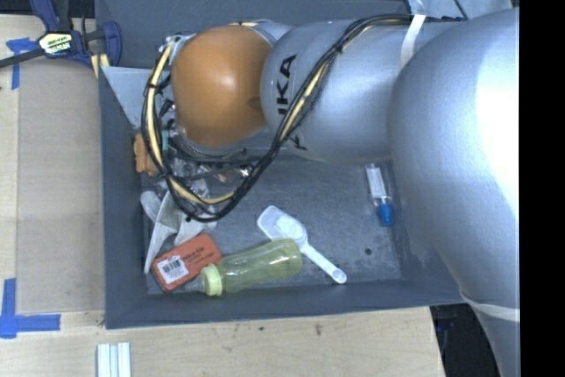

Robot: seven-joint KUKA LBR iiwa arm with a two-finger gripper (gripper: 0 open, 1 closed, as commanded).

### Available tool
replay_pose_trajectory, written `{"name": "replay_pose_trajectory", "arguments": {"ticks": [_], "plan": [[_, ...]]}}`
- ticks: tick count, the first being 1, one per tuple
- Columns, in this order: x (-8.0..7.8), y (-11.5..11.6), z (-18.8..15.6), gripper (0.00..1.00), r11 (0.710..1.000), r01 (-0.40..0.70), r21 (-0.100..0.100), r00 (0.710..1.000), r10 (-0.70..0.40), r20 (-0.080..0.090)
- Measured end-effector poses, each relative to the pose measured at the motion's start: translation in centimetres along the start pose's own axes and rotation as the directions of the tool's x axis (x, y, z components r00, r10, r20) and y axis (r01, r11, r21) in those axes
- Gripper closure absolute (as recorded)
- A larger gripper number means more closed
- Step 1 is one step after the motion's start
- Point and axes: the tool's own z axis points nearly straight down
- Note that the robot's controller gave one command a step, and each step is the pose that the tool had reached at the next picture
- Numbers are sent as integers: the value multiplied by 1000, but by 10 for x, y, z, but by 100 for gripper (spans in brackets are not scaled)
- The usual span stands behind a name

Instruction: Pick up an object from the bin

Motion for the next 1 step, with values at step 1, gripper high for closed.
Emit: {"name": "replay_pose_trajectory", "arguments": {"ticks": [1], "plan": [[5,-4,13,100,991,136,2,991,-136,4]]}}
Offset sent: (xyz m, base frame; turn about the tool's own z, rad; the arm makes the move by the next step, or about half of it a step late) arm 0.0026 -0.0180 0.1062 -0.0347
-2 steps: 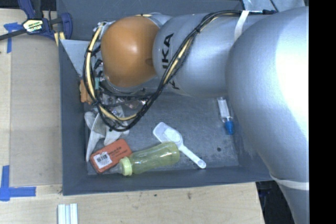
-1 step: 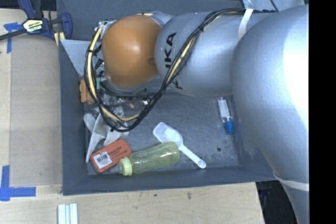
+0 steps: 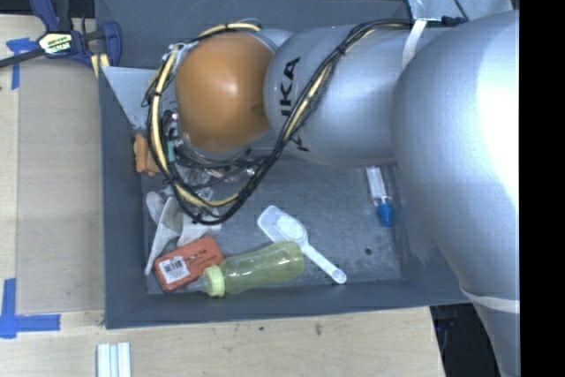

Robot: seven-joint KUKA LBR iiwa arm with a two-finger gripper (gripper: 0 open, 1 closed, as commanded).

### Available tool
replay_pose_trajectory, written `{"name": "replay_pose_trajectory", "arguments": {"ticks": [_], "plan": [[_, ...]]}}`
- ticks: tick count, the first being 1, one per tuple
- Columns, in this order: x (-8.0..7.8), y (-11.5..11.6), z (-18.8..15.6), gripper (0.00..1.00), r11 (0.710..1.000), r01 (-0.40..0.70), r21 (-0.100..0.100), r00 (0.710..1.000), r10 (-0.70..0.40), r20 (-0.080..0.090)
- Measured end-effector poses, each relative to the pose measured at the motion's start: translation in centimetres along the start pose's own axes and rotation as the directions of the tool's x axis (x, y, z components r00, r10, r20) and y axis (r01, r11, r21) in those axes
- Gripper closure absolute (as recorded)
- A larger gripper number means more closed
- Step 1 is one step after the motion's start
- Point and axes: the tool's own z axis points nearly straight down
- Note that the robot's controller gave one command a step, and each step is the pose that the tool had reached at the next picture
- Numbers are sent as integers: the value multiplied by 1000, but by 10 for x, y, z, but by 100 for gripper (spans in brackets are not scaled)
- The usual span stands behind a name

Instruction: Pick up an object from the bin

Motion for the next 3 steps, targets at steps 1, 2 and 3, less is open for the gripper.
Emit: {"name": "replay_pose_trajectory", "arguments": {"ticks": [1,2,3], "plan": [[6,-3,-32,100,974,228,-8,974,-228,-7],[5,3,-65,100,999,32,-2,999,-32,-3],[5,9,-48,100,1000,-17,-4,1000,17,-6]]}}
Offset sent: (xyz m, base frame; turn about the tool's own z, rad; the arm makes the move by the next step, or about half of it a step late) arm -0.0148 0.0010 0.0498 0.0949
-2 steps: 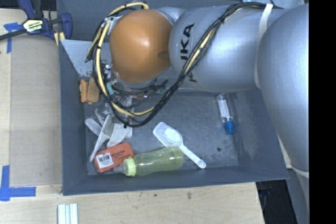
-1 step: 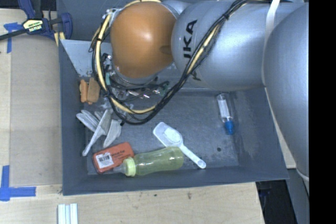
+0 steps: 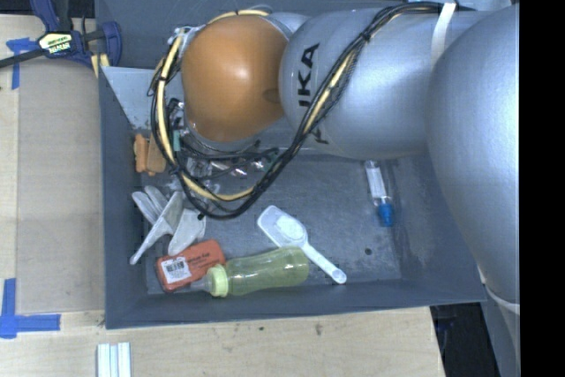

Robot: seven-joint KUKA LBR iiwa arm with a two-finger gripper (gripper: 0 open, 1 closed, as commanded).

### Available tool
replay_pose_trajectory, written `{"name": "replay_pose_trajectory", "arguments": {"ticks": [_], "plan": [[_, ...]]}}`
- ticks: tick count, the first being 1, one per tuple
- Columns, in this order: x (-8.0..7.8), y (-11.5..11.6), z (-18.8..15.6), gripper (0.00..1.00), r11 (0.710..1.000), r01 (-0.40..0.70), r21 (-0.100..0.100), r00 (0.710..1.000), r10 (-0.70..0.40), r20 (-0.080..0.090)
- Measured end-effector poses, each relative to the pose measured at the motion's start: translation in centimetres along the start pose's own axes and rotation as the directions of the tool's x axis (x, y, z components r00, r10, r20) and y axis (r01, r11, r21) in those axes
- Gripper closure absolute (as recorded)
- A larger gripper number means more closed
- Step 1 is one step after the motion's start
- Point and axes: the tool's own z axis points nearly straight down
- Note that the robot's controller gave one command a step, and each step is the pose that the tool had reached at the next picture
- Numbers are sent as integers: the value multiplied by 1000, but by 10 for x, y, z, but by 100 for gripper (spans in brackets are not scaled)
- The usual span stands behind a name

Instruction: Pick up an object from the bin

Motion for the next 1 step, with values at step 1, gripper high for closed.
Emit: {"name": "replay_pose_trajectory", "arguments": {"ticks": [1], "plan": [[0,2,6,100,997,78,0,997,-78,-1]]}}
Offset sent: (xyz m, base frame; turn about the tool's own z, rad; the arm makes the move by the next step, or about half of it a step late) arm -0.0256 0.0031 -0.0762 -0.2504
